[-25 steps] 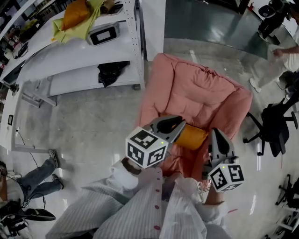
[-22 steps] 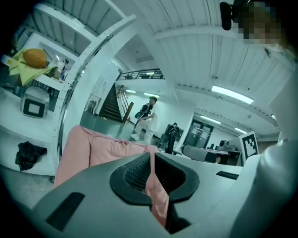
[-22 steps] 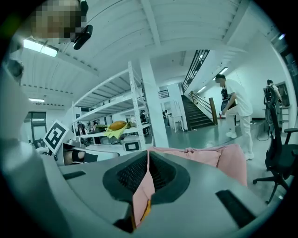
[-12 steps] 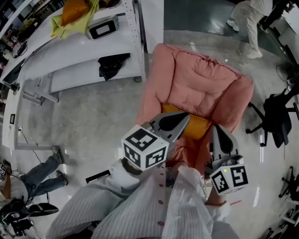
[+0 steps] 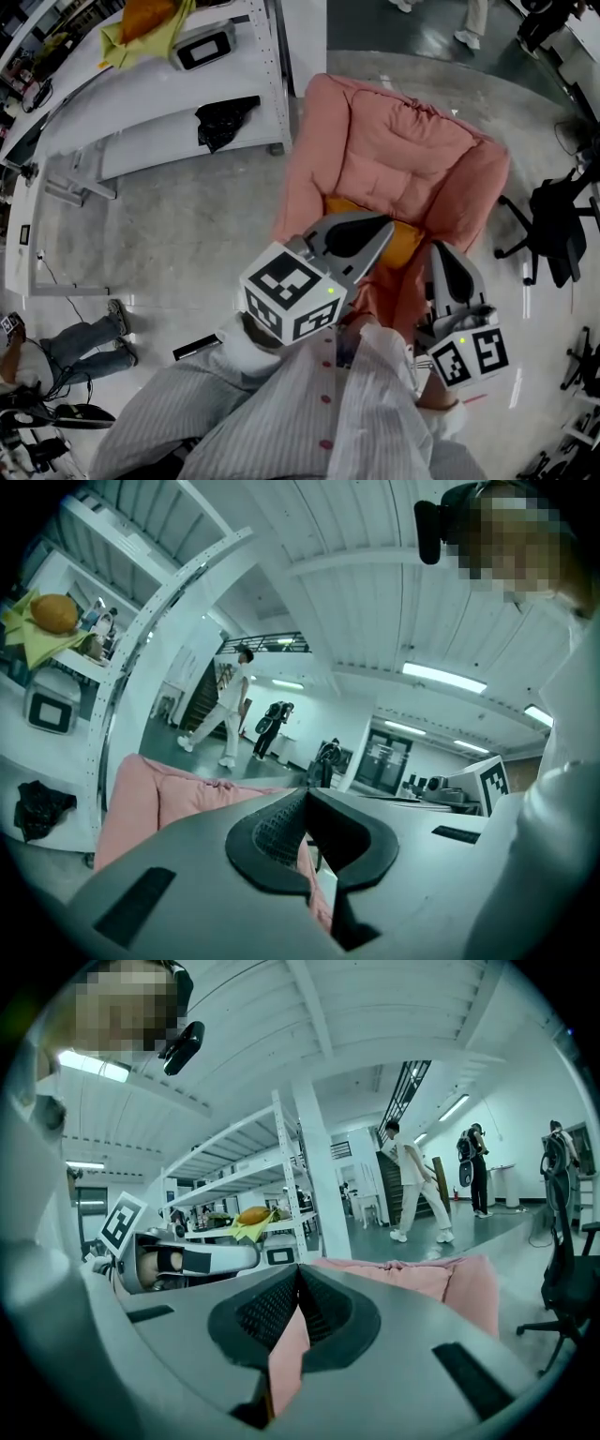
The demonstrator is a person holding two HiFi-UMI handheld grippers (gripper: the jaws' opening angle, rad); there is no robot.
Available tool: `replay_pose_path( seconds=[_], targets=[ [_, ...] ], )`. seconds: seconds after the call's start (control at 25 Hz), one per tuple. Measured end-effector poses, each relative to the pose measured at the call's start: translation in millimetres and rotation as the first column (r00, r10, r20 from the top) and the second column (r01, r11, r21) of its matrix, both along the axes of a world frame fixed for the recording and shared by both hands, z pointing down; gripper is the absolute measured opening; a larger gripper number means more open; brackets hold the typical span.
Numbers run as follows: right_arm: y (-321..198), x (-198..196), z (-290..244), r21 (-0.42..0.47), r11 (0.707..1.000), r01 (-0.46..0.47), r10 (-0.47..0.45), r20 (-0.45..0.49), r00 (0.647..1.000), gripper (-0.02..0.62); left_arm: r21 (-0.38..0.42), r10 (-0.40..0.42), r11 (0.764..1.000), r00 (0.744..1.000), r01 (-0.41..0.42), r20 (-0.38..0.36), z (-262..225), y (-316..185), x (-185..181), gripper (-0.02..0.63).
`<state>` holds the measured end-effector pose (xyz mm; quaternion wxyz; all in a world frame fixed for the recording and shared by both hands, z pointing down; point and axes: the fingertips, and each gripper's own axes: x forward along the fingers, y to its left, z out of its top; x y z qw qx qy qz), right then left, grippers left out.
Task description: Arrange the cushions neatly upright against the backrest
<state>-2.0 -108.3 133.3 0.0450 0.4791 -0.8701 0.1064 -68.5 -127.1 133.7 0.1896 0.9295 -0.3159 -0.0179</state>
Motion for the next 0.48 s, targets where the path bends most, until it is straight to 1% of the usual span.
replay_pose_path(
  seconds=[0.24,0.48],
  targets=[
    [3,-3,-9,0.012,1.000,0.011,-0.011,-0.011,1.000,0.014,0.015,0.012,1.000,1.000,-0.012,0.009,-4,4,3,0.011],
    [5,-9,-13,0.020,0.999,0.026,-0.026,-0.023,0.999,0.014,0.016,0.003,1.000,1.000,-0.003,0.005,-5,5,-1,0.011]
  ],
)
